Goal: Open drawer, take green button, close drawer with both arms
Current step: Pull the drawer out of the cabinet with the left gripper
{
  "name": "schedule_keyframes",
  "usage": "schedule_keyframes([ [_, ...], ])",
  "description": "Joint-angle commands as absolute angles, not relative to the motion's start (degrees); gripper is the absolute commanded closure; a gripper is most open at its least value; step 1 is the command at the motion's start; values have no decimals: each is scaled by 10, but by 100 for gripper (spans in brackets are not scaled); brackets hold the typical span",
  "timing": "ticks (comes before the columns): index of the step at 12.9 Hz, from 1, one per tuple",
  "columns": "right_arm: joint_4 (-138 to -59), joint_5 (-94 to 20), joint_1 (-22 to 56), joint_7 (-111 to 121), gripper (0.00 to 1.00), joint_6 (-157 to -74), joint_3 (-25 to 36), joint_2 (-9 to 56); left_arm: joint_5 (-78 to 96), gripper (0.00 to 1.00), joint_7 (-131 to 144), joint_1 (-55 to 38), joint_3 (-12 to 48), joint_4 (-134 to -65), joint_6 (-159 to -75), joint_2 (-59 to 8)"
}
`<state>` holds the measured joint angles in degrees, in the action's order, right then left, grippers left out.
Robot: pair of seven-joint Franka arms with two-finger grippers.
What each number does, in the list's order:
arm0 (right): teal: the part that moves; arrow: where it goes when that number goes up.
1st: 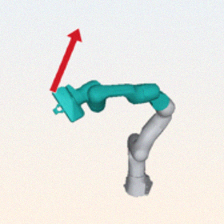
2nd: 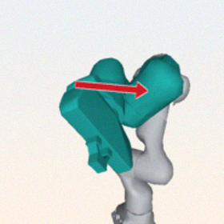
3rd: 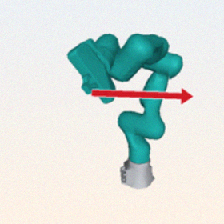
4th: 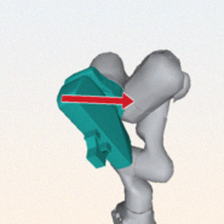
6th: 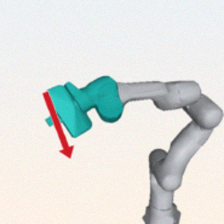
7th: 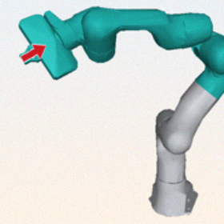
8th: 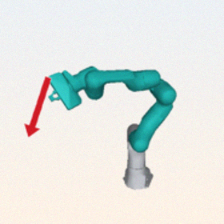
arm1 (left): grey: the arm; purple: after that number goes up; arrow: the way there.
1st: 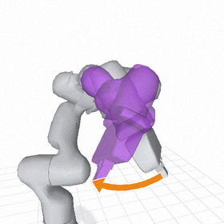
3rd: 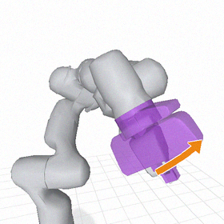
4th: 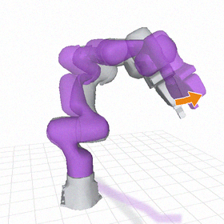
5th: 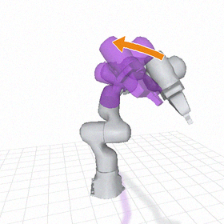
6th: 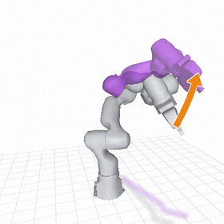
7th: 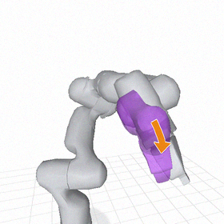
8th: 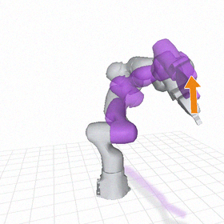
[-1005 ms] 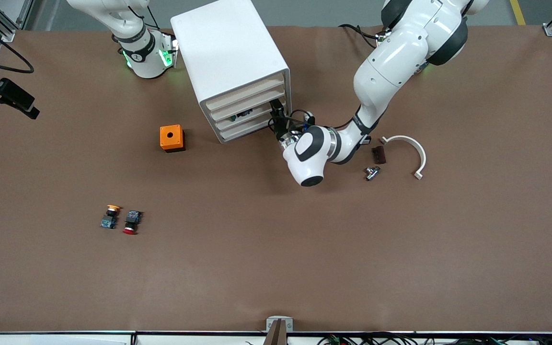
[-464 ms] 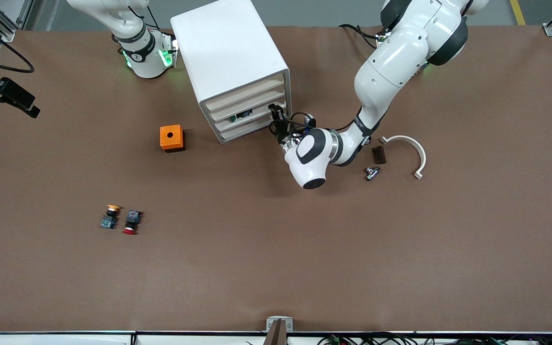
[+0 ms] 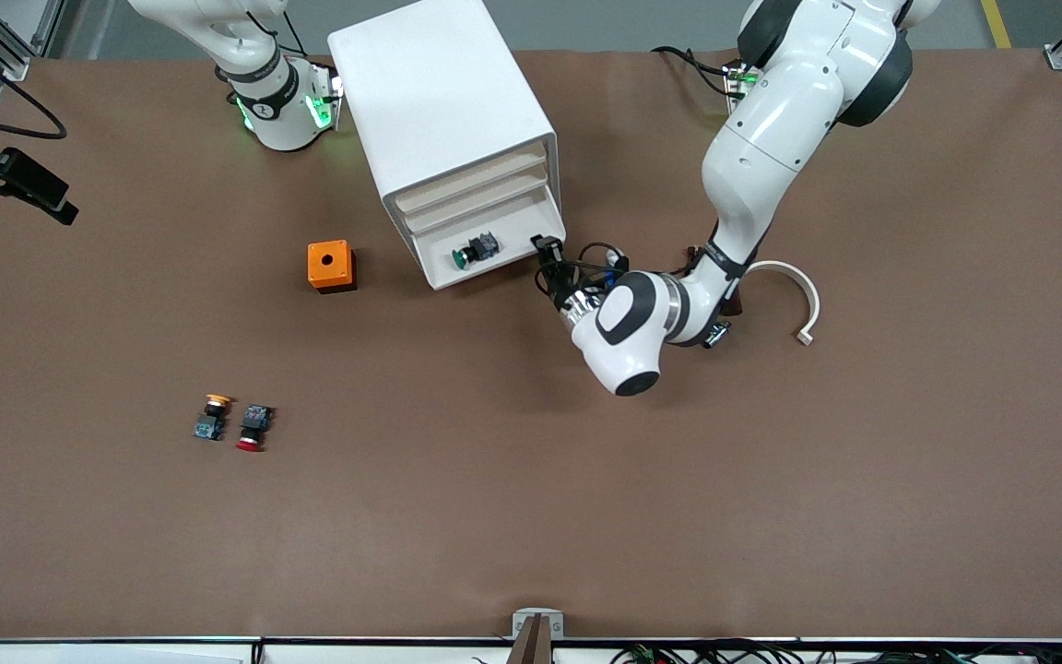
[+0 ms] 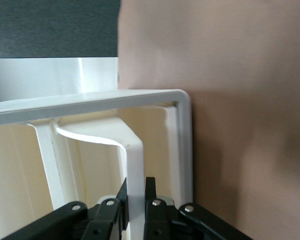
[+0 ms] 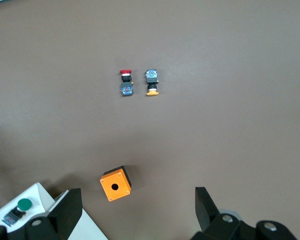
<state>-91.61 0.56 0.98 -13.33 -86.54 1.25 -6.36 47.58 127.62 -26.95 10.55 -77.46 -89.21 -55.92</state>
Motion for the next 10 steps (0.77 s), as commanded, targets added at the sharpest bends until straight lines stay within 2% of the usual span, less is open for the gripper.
schedule_keyframes([
  [1, -913, 4, 0, -138, 0, -862, 6, -70, 480, 99, 1202, -273, 73, -737, -929, -568],
  [3, -913, 3, 1, -147, 2, -857, 5, -69, 483, 95, 1196, -270, 59, -737, -956, -567],
  [5, -918, -1, 12, -234, 2, -853, 1, -67, 484, 85, 1195, -258, 59, -730, -970, -567],
  [6, -918, -3, 38, -295, 2, -846, 1, -65, 484, 68, 1190, -256, 59, -729, -970, -565],
  [7, -922, -3, 62, -360, 2, -844, 1, -62, 484, 26, 1191, -255, 59, -729, -969, -561],
  [8, -925, -3, 85, -413, 2, -845, 1, -57, 483, 1, 1193, -251, 59, -730, -966, -554],
  [10, -925, -4, 139, -514, 2, -852, 1, -39, 477, 1, 1191, -236, 58, -730, -960, -538],
])
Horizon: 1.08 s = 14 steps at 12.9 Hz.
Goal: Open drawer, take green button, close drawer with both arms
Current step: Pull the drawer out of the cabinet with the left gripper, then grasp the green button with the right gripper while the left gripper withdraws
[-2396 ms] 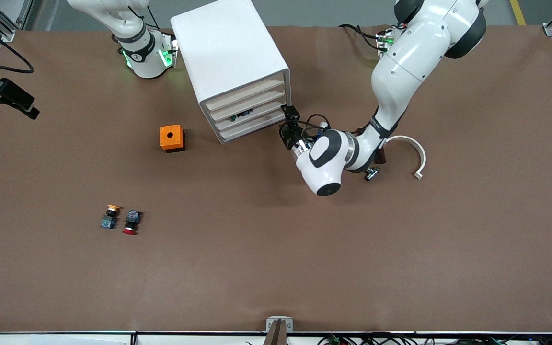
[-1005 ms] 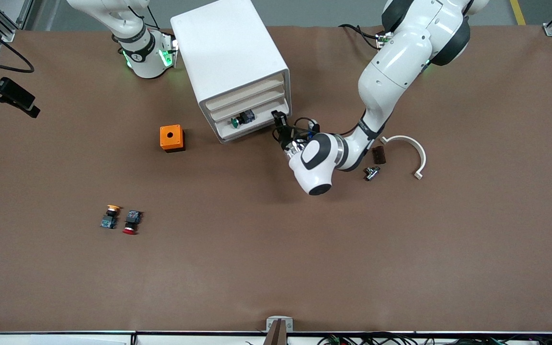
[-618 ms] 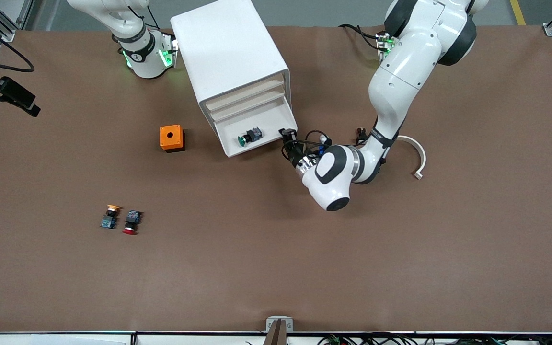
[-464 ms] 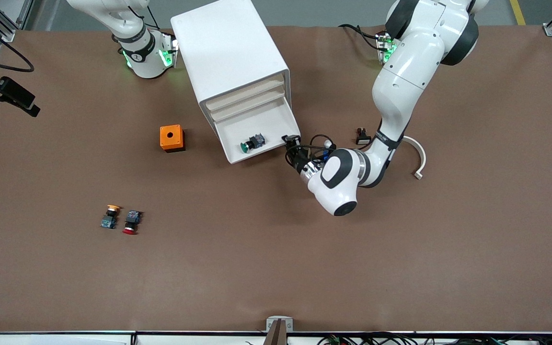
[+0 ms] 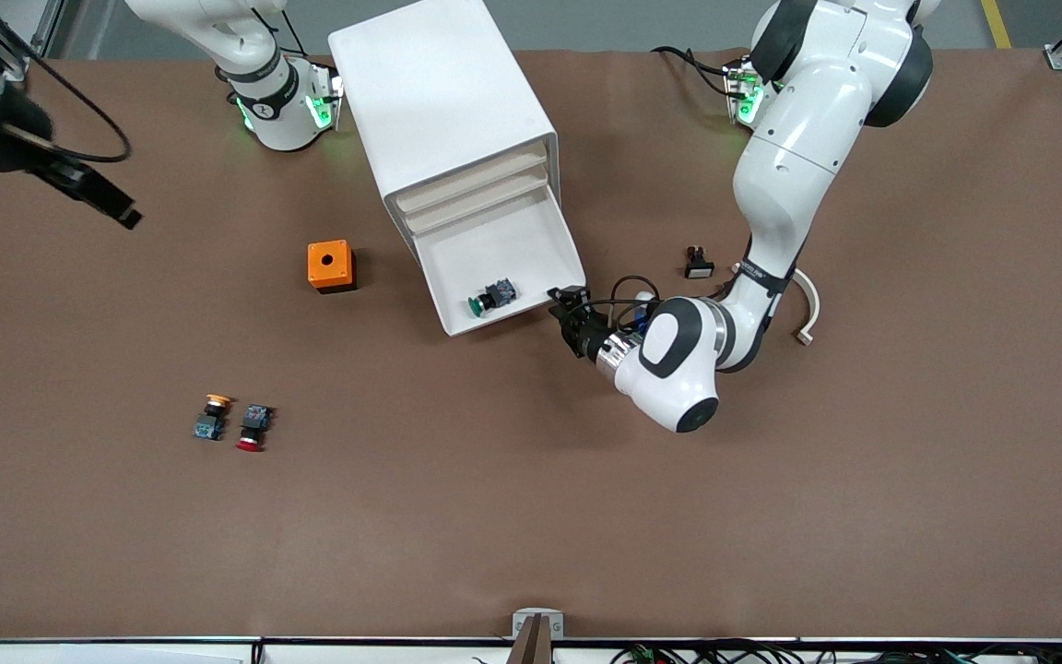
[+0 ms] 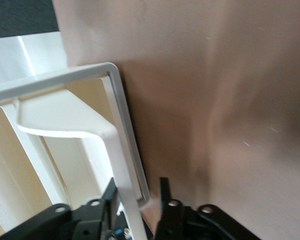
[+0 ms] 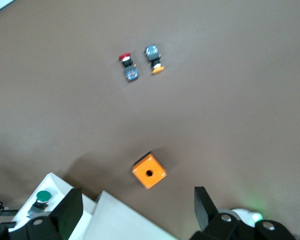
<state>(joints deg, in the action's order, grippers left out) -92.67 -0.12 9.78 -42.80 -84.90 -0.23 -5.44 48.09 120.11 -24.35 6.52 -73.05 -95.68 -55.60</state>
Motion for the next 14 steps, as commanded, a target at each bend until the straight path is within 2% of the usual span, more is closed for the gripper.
schedule_keyframes([
  [1, -925, -17, 157, -560, 2, -864, 1, -28, 476, 1, 1188, -222, 55, -730, -955, -534],
  [3, -925, -48, 185, -647, 2, -887, 1, -5, 444, 0, 1182, -200, 59, -729, -941, -516],
  [8, -925, -60, 285, -857, 1, -998, 1, 93, 161, 0, 1112, -208, 71, -729, -940, -399],
  [12, -925, -59, 357, -962, 1, -1084, 1, 165, 120, 0, 1014, -198, 63, -729, -940, -319],
  [14, -925, -60, 374, -970, 1, -1113, 1, 193, 108, 0, 955, -199, 57, -729, -940, -314],
])
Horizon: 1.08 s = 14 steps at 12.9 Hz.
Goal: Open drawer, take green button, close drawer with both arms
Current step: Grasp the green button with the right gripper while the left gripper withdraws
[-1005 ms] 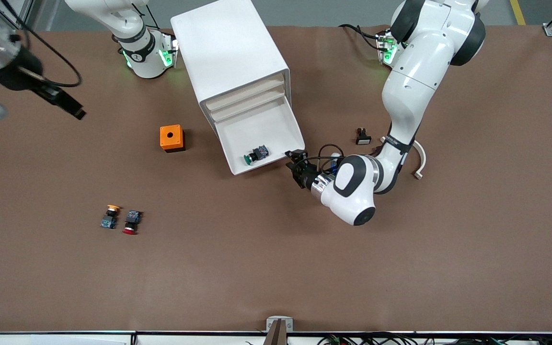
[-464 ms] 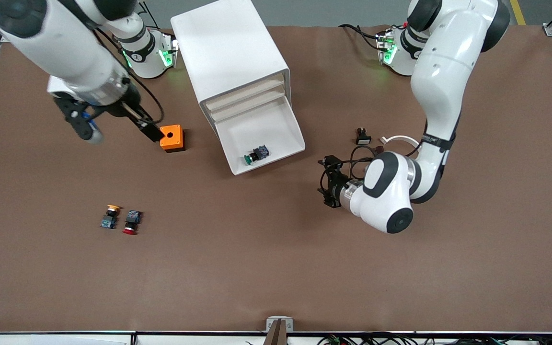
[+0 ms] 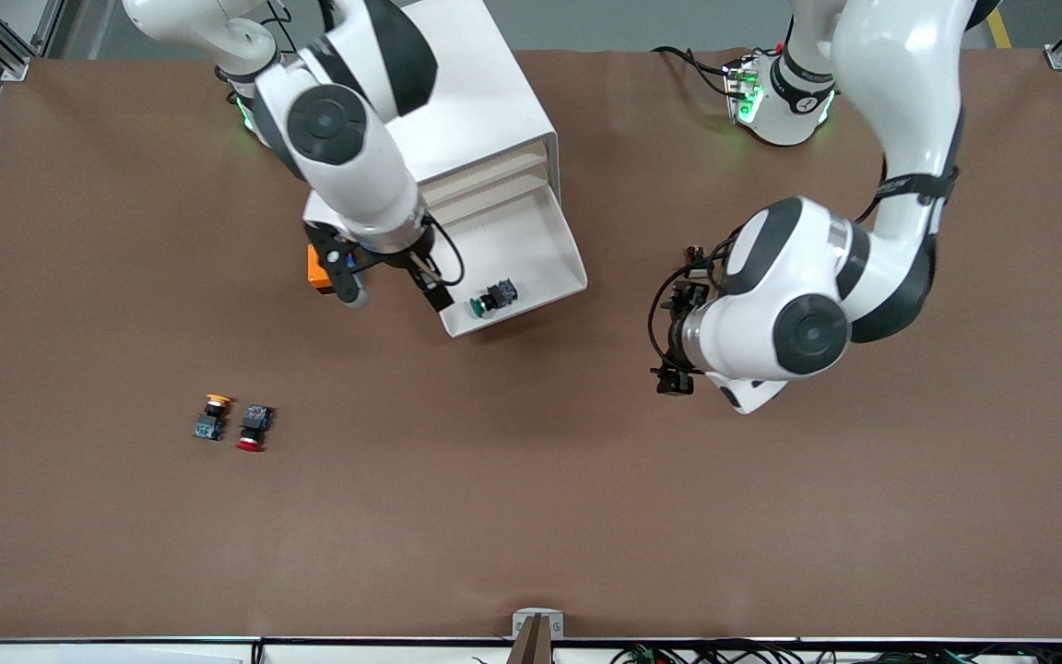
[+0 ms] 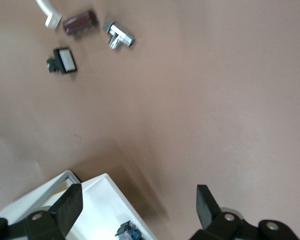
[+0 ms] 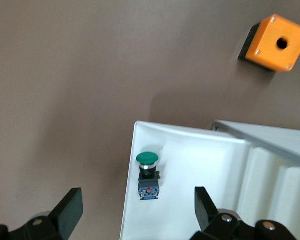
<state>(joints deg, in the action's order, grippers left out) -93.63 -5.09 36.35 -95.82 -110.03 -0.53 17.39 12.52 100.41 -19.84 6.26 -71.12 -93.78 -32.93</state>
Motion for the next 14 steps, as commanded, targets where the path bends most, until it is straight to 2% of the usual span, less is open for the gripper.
schedule_keyframes([
  [1, -929, -60, 383, -972, 1, -1133, 1, 209, 89, 0, 925, -199, 60, -729, -940, -314],
  [7, -1026, -66, 431, -983, 1, -1280, 1, 227, 18, 0, 803, -235, 75, -730, -940, -303],
  [14, -1050, -65, 450, -983, 3, -1324, 1, 261, -14, 0, 635, -189, 67, -734, -870, -232],
])
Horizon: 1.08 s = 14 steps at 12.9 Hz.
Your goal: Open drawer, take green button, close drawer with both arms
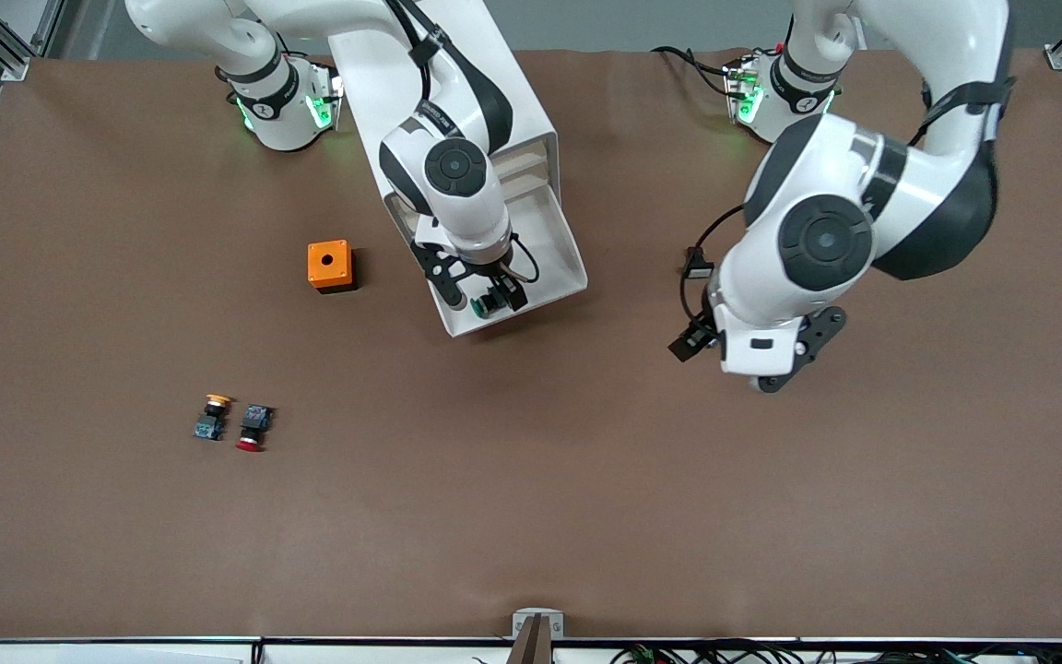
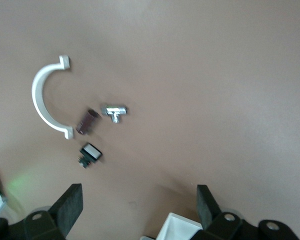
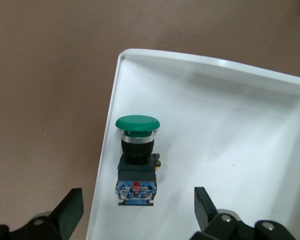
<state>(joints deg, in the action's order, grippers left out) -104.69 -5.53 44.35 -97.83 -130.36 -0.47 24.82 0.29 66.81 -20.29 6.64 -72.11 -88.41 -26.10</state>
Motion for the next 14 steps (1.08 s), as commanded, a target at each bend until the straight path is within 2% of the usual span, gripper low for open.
schedule_keyframes([
  [1, -1051, -65, 449, -983, 3, -1326, 2, 264, -14, 0, 615, -176, 67, -734, -866, -223],
  [3, -1050, -65, 451, -983, 8, -1328, 2, 266, -7, 0, 560, -130, 72, -734, -851, -205],
  [5, -1050, -64, 450, -981, 21, -1329, 2, 266, -9, 0, 515, -100, 83, -735, -827, -186],
  [6, -1050, -64, 450, -978, 29, -1328, 2, 266, -10, 0, 491, -98, 79, -735, -818, -177],
  [9, -1048, -64, 452, -977, 65, -1329, 2, 267, -15, 0, 384, -72, 72, -747, -808, -136],
  [10, -1046, -62, 452, -975, 79, -1329, 2, 270, -18, 0, 346, -66, 71, -772, -814, -114],
  [12, -1038, -61, 451, -951, 98, -1322, 1, 270, -18, 0, 288, -38, 71, -842, -849, -55],
  [14, -1033, -61, 449, -935, 100, -1315, 1, 267, -17, 0, 240, -26, 71, -923, -887, 9],
])
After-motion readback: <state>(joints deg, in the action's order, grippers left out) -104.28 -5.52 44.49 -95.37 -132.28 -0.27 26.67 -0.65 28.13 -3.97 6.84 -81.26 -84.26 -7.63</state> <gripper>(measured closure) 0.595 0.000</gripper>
